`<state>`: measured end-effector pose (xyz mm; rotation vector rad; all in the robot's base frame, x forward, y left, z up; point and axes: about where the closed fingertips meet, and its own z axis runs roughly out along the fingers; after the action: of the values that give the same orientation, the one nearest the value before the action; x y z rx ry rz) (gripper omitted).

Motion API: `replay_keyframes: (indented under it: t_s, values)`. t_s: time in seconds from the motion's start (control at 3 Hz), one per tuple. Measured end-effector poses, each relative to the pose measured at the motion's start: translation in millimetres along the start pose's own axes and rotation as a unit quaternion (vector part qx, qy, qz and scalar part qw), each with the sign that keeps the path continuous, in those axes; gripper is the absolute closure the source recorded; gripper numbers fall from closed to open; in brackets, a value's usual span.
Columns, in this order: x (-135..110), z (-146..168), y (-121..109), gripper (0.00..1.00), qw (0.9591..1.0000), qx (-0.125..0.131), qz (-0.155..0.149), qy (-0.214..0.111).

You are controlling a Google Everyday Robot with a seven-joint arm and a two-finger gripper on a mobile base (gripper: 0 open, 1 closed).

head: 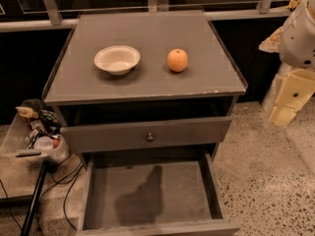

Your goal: Place orange into middle drawer

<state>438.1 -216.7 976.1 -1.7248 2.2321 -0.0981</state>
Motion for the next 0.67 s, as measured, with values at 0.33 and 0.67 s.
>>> replay_keyframes:
  t_s: [0.33, 0.67]
  values:
    - [-0.1, 0.1, 0.0, 0.0, 1.0, 0.0, 0.0, 0.0]
    - [-3.3, 1.5, 0.3, 0.0, 1.0, -0.005, -0.004, -0.003]
